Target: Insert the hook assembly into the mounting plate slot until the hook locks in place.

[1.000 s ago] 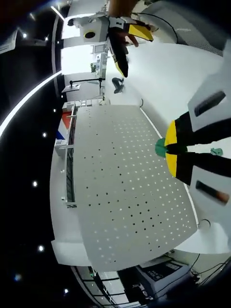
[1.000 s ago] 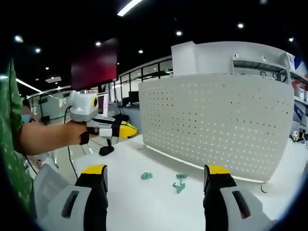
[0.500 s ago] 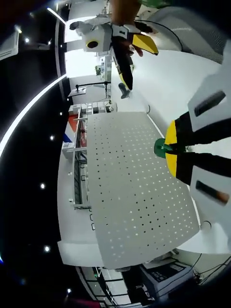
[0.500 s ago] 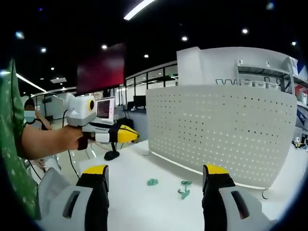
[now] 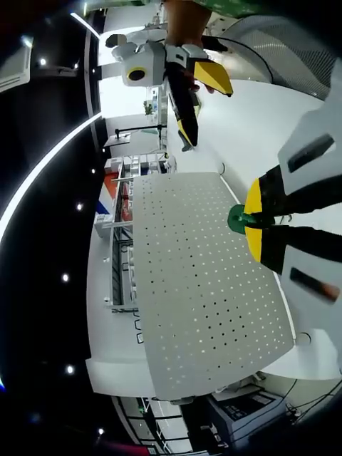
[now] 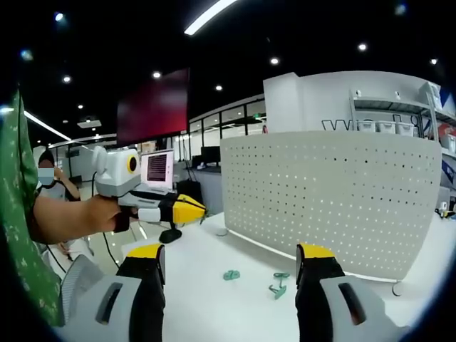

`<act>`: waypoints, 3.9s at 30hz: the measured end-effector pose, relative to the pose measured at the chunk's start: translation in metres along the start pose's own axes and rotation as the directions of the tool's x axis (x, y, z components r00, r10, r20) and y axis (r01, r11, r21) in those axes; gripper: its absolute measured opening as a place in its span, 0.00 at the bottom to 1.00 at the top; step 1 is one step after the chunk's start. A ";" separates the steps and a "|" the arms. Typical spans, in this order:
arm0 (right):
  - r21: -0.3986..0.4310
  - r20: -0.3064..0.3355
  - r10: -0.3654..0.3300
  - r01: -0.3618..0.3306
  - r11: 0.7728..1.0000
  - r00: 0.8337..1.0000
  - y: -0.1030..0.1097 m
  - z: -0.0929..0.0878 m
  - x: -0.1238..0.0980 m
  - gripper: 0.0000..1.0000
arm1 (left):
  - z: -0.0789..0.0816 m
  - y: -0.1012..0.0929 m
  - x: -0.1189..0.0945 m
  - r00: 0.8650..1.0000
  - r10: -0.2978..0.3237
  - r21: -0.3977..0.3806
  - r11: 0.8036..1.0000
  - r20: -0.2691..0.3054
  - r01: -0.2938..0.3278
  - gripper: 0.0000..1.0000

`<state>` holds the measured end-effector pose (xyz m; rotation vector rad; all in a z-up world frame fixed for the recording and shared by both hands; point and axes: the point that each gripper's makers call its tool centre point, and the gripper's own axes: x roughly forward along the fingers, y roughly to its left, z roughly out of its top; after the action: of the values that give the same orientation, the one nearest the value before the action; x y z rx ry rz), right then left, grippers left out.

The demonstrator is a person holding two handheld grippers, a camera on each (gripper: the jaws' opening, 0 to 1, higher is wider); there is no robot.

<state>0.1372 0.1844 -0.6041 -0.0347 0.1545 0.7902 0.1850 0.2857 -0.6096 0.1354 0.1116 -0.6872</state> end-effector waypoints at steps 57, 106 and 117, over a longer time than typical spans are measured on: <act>0.043 0.010 0.074 -0.074 0.996 0.997 0.016 0.010 0.018 0.14 | 0.003 -0.058 0.009 0.992 -0.122 0.000 0.992 -0.001 0.122 0.04; 0.075 -0.005 0.061 -0.060 0.995 0.998 0.017 0.005 0.019 0.00 | 0.006 -0.078 0.012 0.986 -0.167 0.012 0.986 0.004 0.167 0.04; 0.055 -0.011 0.057 -0.056 0.997 0.998 0.016 0.005 0.020 0.00 | 0.005 -0.078 0.012 0.986 -0.166 0.008 0.986 -0.002 0.166 0.03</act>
<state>0.1398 0.2101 -0.6015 0.0167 0.1895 0.8421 0.1447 0.2177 -0.6133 0.1355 0.1221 -0.8541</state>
